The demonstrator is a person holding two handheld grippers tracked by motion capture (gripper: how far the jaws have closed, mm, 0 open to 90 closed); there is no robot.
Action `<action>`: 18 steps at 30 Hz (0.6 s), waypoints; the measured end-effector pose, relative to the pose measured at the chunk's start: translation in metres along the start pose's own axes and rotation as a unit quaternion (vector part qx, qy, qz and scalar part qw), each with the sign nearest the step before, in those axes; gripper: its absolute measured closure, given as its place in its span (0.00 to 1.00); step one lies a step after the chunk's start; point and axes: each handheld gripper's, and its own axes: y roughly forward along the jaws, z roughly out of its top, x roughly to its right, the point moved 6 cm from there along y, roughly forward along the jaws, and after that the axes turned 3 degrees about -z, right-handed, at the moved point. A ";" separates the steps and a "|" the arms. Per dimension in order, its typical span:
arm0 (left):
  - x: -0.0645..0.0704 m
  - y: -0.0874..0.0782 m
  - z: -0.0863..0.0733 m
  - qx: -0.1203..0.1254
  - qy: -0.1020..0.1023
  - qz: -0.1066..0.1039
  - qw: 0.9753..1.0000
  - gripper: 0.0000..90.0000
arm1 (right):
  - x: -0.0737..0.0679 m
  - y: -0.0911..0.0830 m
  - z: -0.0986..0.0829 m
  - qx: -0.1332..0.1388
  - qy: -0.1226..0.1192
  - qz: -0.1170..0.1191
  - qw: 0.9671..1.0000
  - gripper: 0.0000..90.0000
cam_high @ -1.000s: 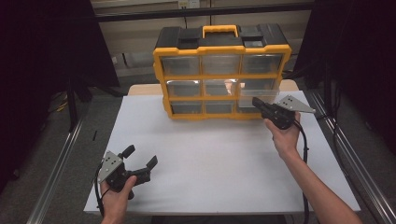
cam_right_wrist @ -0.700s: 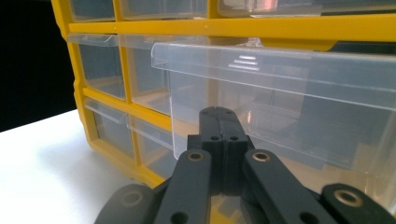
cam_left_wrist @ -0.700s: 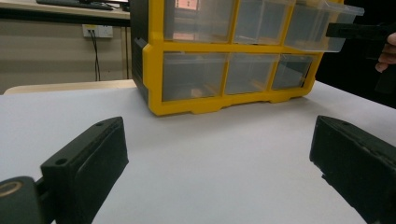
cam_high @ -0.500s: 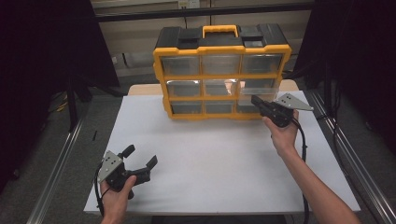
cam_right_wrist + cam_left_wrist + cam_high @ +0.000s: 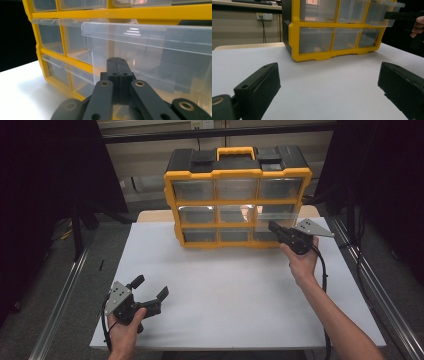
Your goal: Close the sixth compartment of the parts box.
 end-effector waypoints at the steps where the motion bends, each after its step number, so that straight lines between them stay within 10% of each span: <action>1: 0.000 0.000 0.000 0.000 0.000 0.000 1.000 0.05 | 0.000 0.000 0.000 0.000 0.000 0.000 1.000 1.00; 18: 0.000 0.001 -0.001 -0.004 -0.007 -0.003 1.000 0.05 | 0.004 0.010 0.000 -0.005 0.005 -0.006 1.000 1.00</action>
